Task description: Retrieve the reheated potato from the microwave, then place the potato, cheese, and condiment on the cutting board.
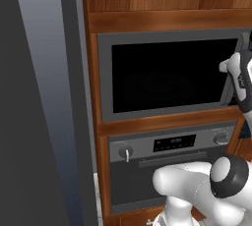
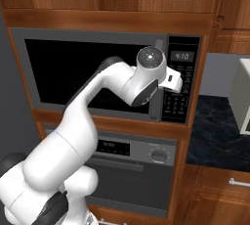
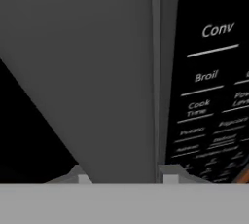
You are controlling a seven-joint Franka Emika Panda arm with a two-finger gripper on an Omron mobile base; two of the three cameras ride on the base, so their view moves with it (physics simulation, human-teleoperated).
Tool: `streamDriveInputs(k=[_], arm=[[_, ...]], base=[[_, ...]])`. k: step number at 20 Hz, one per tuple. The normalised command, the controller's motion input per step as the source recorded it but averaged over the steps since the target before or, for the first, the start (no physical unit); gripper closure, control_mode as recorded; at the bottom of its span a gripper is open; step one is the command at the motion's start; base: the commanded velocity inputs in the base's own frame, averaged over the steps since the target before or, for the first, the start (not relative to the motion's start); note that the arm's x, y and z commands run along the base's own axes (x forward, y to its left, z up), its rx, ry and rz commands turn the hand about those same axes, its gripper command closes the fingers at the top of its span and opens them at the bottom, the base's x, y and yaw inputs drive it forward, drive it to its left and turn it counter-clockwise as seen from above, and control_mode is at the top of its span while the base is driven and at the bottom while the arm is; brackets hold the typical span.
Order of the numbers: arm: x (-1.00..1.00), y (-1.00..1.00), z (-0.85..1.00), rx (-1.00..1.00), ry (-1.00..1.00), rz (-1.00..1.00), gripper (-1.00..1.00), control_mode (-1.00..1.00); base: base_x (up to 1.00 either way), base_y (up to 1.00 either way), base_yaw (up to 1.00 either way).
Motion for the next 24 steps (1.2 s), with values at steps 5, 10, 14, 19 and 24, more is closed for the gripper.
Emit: streamDriveInputs(k=[5,10,14,19,24], arm=[[-0.55,0.0,-0.01,0.0,-0.06,0.01,1.0,-1.0],[-1.0,0.02,0.0,0.0,0.0,0.0,1.0,-1.0],[-1.0,0.21,0.0,0.0,0.0,0.0,1.0,-1.0],[-1.0,0.33,0.0,0.0,0.0,0.0,1.0,-1.0],[-0.43,0.28,0.0,0.0,0.0,0.0,1.0,-1.0]], base=[[0.0,0.0,0.0],[0.0,0.0,0.0],[0.0,0.0,0.0],[0.0,0.0,0.0],[0.0,0.0,0.0]])
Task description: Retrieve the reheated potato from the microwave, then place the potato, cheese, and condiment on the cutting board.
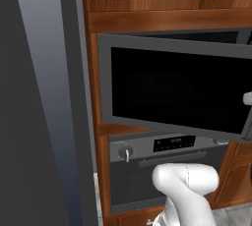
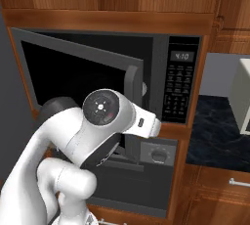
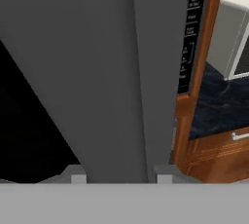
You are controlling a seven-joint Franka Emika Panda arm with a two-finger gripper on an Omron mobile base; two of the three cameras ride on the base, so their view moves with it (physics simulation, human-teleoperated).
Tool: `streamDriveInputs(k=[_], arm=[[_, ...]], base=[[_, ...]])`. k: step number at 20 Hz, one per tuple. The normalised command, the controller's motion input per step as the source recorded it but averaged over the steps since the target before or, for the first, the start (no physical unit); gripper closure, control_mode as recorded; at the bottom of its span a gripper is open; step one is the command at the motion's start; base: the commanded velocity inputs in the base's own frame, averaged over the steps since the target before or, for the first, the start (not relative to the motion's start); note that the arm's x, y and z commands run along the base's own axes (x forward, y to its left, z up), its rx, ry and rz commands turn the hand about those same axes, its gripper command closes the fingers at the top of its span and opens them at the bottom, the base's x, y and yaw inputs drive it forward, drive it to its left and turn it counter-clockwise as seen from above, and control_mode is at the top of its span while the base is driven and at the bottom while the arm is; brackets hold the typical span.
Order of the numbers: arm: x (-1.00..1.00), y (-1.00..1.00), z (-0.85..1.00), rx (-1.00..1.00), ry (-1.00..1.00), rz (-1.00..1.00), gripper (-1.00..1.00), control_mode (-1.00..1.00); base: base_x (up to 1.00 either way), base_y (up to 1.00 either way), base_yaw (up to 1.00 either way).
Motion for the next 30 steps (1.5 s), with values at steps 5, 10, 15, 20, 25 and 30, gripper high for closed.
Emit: streamDriveInputs(k=[5,10,15,20,25,30], arm=[[-0.21,0.06,0.01,0.0,0.0,0.0,-1.0,-1.0],[-1.0,-0.35,0.31,0.08,0.0,0.07,-1.0,-1.0],[-0.37,-0.74,0.35,0.25,0.02,0.23,-1.0,-1.0],[-0.45,-0.85,0.23,0.31,0.0,0.32,-1.0,-1.0],[-0.6,-0.58,0.18,0.36,0.0,0.35,-1.0,-1.0],[-0.25,-0.65,0.24,0.29,-0.03,0.25,-1.0,-1.0]], base=[[0.0,0.0,0.0],[0.0,0.0,0.0],[0.0,0.0,0.0],[0.0,0.0,0.0],[0.0,0.0,0.0],[0.0,0.0,0.0]])
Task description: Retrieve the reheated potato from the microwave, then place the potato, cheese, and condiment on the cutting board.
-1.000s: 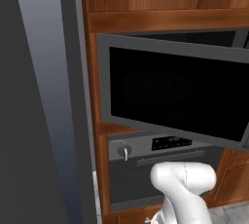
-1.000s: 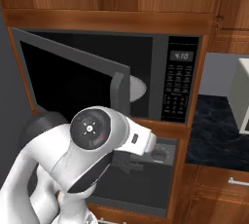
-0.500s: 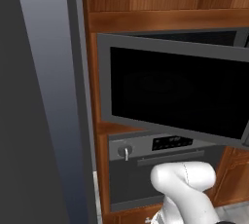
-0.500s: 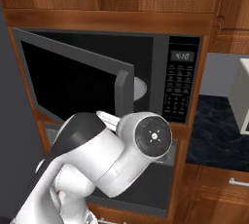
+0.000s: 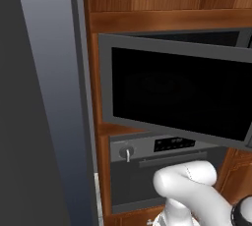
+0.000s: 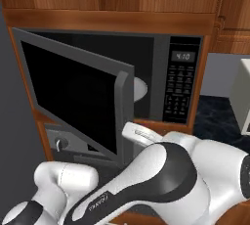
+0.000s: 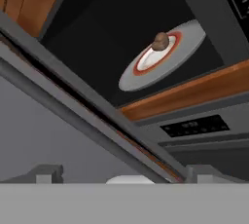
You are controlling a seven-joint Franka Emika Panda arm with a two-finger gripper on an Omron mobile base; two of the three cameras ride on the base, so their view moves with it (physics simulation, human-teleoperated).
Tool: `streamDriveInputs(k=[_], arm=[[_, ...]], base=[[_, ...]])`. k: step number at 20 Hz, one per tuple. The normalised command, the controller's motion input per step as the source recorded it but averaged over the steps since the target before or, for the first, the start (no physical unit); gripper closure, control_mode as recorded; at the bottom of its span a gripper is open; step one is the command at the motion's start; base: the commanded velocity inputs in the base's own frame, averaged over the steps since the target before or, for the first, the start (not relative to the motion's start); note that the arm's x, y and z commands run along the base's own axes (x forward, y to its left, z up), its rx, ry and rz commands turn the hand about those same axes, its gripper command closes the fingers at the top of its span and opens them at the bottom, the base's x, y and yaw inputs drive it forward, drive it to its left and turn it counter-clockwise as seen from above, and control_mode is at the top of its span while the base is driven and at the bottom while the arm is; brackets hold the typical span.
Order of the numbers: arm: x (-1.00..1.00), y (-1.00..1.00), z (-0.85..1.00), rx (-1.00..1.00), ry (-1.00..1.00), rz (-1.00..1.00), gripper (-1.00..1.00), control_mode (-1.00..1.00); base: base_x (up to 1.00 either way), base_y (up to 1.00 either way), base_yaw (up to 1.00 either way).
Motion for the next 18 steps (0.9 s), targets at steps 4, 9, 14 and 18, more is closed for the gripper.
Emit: streamDriveInputs(k=[4,9,14,18], arm=[[0.69,-0.28,0.0,0.29,0.0,0.14,-1.0,-1.0],[0.85,-0.06,-0.05,0.29,0.0,0.15,-1.0,-1.0],[0.57,0.0,-0.24,0.25,0.0,0.07,-1.0,-1.0],[0.7,0.0,-0.32,0.21,0.0,0.01,-1.0,-1.0]], base=[[0.0,0.0,0.0],[0.0,0.0,0.0],[0.0,0.0,0.0],[0.0,0.0,0.0]])
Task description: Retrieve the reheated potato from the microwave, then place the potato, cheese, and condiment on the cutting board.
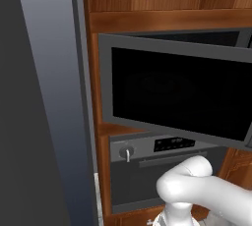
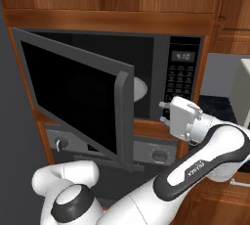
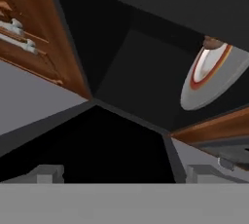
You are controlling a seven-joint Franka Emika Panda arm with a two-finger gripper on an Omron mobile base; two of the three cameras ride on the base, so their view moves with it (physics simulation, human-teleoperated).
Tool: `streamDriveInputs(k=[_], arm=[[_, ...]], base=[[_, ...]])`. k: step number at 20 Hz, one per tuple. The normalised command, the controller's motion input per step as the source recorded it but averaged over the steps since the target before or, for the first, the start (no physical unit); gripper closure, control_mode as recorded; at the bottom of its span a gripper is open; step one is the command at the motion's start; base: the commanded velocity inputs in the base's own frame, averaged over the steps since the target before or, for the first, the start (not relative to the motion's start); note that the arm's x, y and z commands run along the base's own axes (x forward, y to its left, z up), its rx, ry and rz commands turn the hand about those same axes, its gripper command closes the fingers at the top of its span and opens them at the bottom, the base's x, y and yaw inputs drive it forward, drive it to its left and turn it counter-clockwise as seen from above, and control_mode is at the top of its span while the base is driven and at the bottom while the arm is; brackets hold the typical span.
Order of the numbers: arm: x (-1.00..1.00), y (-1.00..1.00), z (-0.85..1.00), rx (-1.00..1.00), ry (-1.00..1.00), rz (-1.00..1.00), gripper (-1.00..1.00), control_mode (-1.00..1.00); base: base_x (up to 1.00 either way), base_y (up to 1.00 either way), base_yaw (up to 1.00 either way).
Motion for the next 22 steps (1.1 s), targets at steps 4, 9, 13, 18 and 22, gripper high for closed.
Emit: streamDriveInputs(k=[4,9,13,18,22], arm=[[0.59,0.0,-0.27,0.15,0.0,0.0,-1.0,-1.0],[0.23,0.02,-0.2,0.11,0.0,0.0,-1.0,-1.0],[0.0,0.11,-0.03,0.07,0.0,0.01,-1.0,-1.0],[0.0,0.25,0.0,0.06,0.0,0.02,-1.0,-1.0],[-0.26,0.33,0.0,0.03,-0.01,0.02,-1.0,-1.0]], base=[[0.0,0.0,0.0],[0.0,0.0,0.0],[0.0,0.0,0.0],[0.0,0.0,0.0],[0.0,0.0,0.0]])
